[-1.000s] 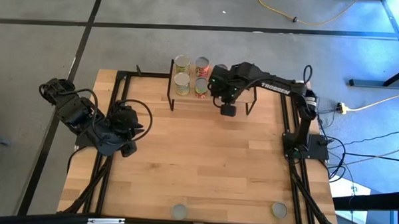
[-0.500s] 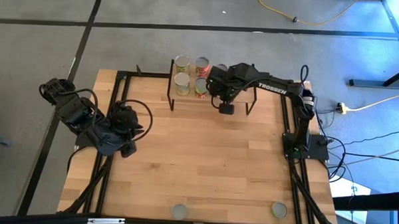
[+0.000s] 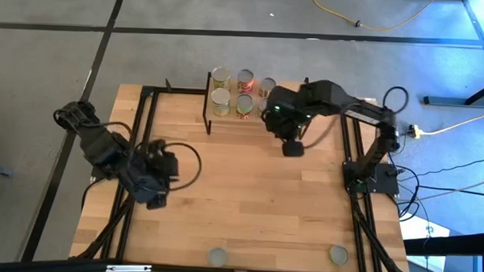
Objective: Pick and place cans onto a shelf
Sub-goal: Move the canned tuna to the center of the table
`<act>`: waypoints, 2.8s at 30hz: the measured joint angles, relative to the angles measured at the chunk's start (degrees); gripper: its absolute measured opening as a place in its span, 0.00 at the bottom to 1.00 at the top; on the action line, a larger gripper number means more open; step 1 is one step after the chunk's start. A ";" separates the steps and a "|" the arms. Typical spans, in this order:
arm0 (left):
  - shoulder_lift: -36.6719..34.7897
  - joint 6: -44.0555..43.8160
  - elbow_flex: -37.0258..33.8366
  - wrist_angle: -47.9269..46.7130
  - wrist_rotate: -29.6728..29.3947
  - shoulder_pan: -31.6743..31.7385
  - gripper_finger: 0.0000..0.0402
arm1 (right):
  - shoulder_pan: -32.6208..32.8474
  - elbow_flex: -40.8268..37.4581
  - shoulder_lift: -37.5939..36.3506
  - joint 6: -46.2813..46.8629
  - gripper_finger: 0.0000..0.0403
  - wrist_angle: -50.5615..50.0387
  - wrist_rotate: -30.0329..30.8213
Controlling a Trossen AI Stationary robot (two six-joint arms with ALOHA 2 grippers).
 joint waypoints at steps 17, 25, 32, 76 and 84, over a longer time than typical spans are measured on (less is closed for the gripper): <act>17.86 4.22 0.00 23.92 9.76 -2.03 0.15 | 12.17 0.25 -16.08 -1.75 0.01 -1.42 -6.98; 27.72 9.52 0.00 29.09 8.49 -6.77 0.15 | 17.60 0.22 -20.82 3.28 0.01 0.66 -7.67; 35.21 13.20 0.00 33.66 7.45 -7.81 0.15 | 18.59 0.22 -22.36 3.41 0.01 1.16 -7.63; 45.64 27.01 0.01 43.23 11.27 -3.26 0.15 | 18.57 0.17 -22.38 3.06 0.01 0.78 -7.60; 45.59 27.05 0.04 42.57 11.13 -3.23 0.15 | 18.57 0.17 -22.38 3.16 0.01 0.70 -7.61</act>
